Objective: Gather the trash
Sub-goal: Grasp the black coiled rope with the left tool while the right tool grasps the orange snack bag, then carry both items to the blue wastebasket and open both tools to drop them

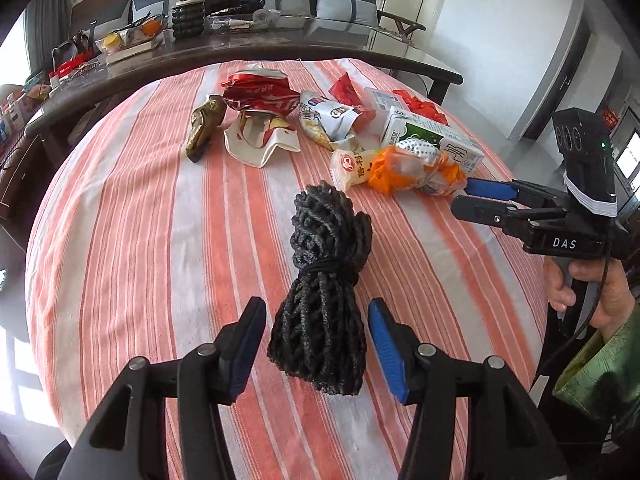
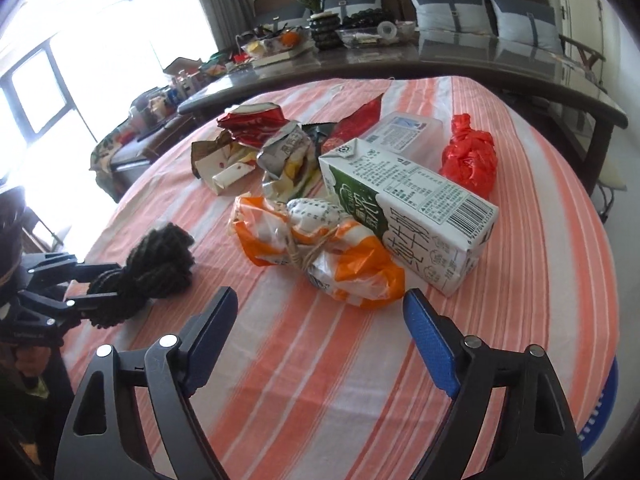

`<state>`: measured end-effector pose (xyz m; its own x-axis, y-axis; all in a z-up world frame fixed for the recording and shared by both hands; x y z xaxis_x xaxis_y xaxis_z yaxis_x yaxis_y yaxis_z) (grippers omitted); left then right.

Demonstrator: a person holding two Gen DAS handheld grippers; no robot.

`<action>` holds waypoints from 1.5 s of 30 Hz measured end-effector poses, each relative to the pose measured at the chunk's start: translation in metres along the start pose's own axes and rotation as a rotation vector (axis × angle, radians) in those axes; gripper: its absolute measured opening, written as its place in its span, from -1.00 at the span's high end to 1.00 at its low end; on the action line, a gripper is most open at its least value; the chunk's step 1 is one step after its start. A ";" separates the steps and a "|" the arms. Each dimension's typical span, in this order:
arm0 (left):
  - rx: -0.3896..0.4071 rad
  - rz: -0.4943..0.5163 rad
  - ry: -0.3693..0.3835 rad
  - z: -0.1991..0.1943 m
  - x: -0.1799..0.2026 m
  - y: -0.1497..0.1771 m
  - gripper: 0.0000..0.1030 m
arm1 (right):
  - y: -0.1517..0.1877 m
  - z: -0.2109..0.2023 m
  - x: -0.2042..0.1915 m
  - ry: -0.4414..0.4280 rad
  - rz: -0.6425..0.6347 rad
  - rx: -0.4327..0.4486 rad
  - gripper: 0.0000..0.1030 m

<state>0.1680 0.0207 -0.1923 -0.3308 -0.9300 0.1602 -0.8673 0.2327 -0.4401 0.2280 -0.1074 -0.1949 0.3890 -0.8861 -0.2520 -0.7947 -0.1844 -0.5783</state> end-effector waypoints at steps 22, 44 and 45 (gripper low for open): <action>-0.059 0.165 -0.062 0.025 0.004 -0.010 0.35 | -0.007 0.032 -0.082 -0.006 -0.530 -0.278 -0.18; -0.079 0.246 0.347 0.082 0.318 -0.130 0.36 | 0.048 -0.168 0.272 0.267 0.480 -0.061 0.14; -0.096 0.256 0.358 0.095 0.336 -0.132 0.35 | 0.059 -0.166 0.288 0.273 0.521 -0.068 0.14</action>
Point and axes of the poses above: each gripper's, at about its wrist camera, not at the fingertips, and z roughly the way its jaws point, x to its right, y to its underside, the point moved 7 cm from there along z, roughly the way its jaws point, and after that the axes turned 6 degrees about -x, right-handed, at the moved point
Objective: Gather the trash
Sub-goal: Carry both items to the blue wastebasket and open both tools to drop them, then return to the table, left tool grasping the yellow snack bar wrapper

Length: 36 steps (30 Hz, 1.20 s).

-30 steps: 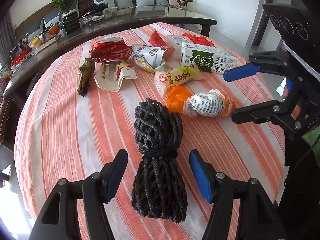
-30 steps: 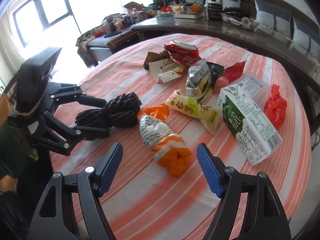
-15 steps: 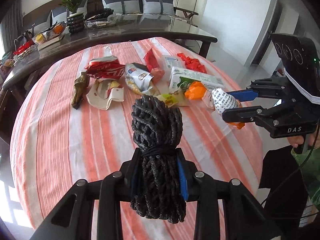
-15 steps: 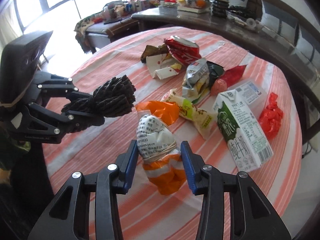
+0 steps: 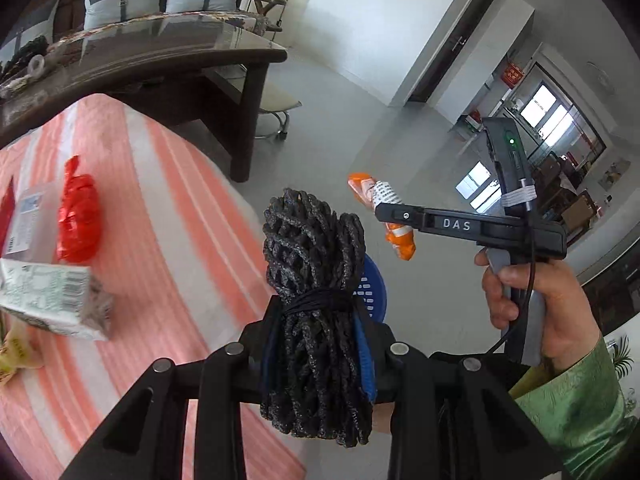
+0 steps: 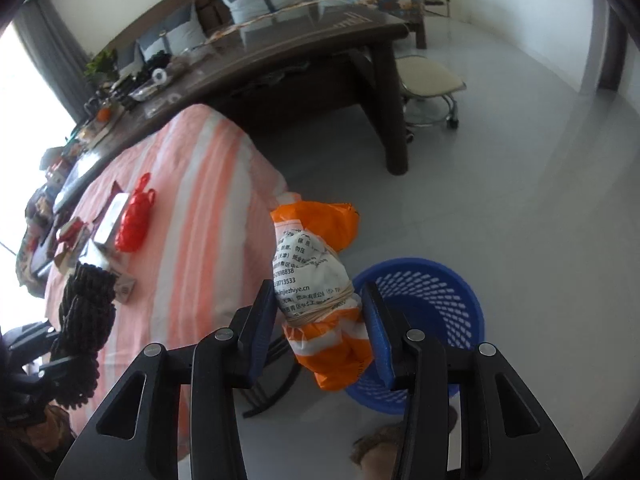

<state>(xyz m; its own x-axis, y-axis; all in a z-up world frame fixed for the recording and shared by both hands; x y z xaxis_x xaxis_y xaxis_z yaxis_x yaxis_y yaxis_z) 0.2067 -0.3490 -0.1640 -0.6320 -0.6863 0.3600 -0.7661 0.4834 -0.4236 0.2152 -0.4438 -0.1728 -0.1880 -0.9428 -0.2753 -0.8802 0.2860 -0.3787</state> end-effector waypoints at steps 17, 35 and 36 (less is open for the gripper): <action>-0.130 -0.004 0.000 0.176 0.026 -0.046 0.27 | 0.014 0.049 0.129 -0.013 0.246 -0.050 0.12; 0.242 0.049 -0.039 0.046 0.036 -0.034 -0.65 | -0.016 -0.035 0.102 0.055 0.128 0.271 -0.66; 0.251 0.053 -0.049 0.037 0.035 -0.029 -0.66 | -0.016 -0.042 0.094 0.058 0.110 0.295 -0.70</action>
Point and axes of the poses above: each gripper's, at about its wrist camera, not at the fingertips, and z roughly the way its jaws point, x to its right, y to its underside, the point moved 7 cm from there along z, roughly the way its jaws point, and after that the axes turned 6 degrees about -x, right-handed, at the moved point
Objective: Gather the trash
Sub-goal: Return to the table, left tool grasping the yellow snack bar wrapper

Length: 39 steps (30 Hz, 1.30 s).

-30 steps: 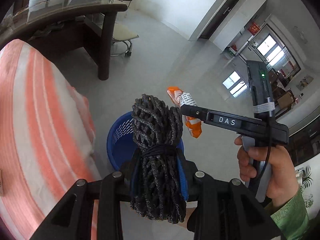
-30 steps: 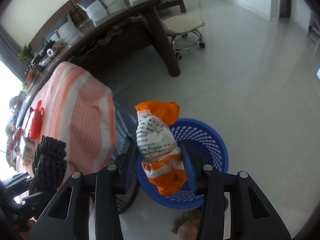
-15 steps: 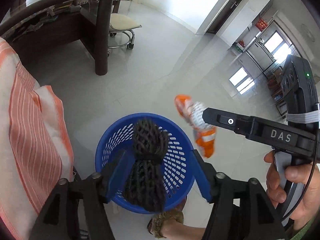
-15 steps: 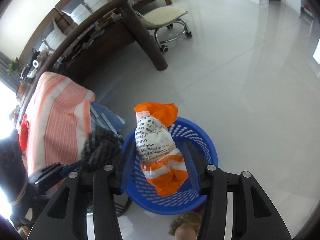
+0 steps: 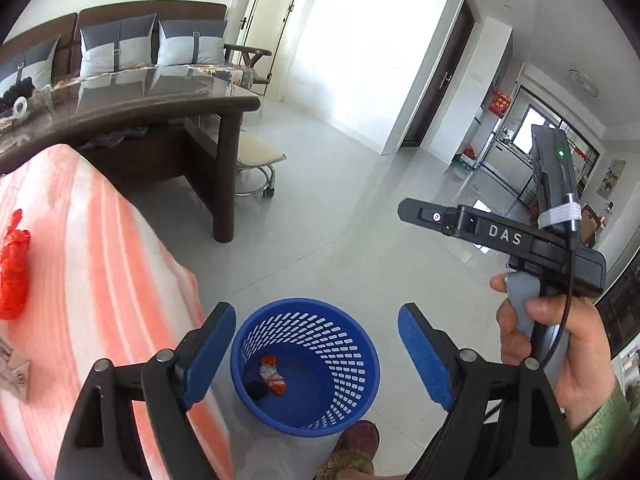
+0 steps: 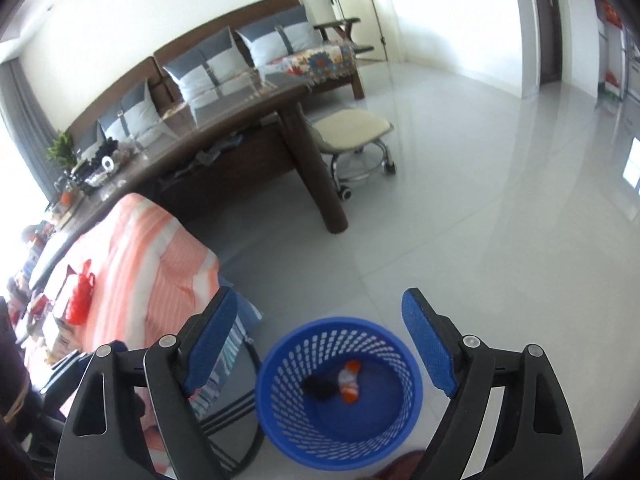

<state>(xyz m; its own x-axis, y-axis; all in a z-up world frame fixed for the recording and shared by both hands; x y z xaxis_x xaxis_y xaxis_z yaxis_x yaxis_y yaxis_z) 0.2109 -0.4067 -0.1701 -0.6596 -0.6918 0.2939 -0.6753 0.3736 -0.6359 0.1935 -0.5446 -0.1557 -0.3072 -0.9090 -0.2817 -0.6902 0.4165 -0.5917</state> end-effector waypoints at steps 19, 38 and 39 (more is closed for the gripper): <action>-0.040 -0.250 -0.356 -0.170 -0.181 0.142 -0.67 | 0.094 -0.003 -0.246 -0.266 -0.504 -0.022 -0.75; -0.053 0.015 -0.318 -0.194 -0.278 0.097 -0.67 | 0.180 0.042 -0.312 -0.245 -0.754 -0.174 -0.77; -0.058 0.035 -0.309 -0.191 -0.279 0.094 -0.67 | 0.179 0.043 -0.311 -0.247 -0.748 -0.175 -0.77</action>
Point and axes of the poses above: each gripper's, at about its wrist camera, not at the fingertips, and z roughly the way its jaws point, x to its right, y to its underside, the point moved 7 cm from there along z, roughly the way its jaws point, and after that the axes turned 6 degrees about -x, right-handed, at the moved point
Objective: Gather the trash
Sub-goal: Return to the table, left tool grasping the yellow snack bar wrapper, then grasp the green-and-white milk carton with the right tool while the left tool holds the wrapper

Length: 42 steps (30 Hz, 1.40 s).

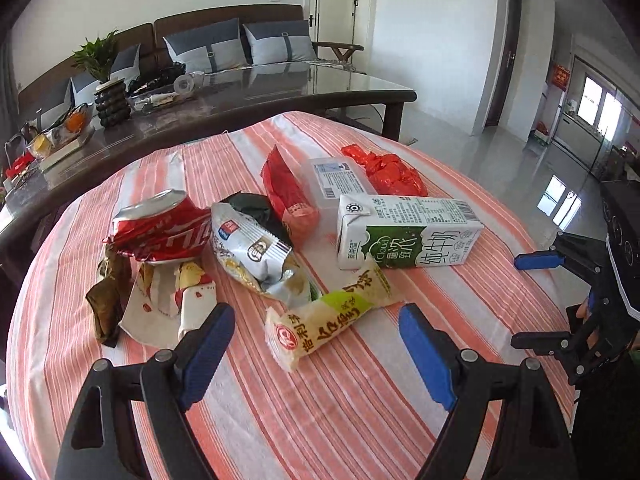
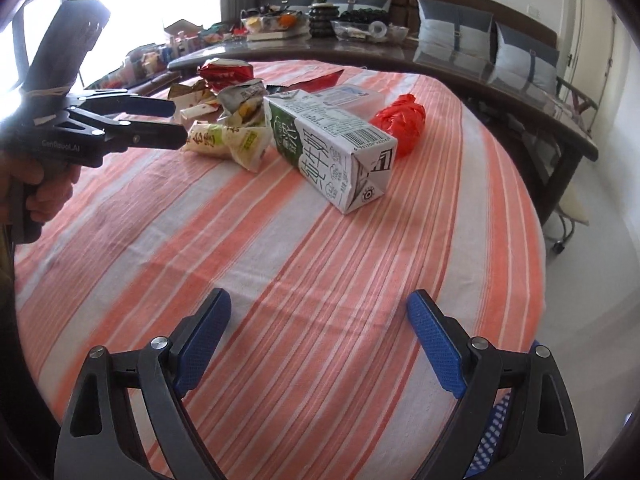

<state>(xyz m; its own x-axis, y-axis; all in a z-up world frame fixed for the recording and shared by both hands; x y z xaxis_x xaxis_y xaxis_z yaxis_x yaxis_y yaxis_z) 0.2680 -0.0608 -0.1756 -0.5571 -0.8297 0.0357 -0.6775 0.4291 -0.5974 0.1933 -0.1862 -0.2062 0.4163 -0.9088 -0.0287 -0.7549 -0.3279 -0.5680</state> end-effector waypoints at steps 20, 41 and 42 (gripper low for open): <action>-0.145 0.249 0.094 0.040 0.022 0.014 0.20 | -0.081 0.019 0.018 -0.068 -0.058 0.063 -0.77; -0.114 -0.308 -0.034 -0.035 0.002 0.088 0.36 | -0.008 -0.011 0.029 -0.457 0.463 -0.036 0.03; -0.121 -0.299 -0.034 -0.034 0.003 0.089 0.20 | -0.008 -0.014 0.034 -0.413 0.458 -0.028 -0.10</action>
<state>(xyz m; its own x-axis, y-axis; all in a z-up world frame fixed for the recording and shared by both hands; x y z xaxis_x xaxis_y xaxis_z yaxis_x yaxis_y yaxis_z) 0.1898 -0.0128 -0.2014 -0.3097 -0.9360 0.1672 -0.8620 0.2021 -0.4648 0.2067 -0.2177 -0.1911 0.2040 -0.7860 -0.5836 -0.9142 0.0604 -0.4009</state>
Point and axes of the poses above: each gripper's, at about its wrist camera, not at the fingertips, and z roughly the way its jaws point, x to its right, y to its underside, the point moved 7 cm from there along z, roughly the way its jaws point, and after that the axes turned 6 degrees about -x, right-handed, at the moved point
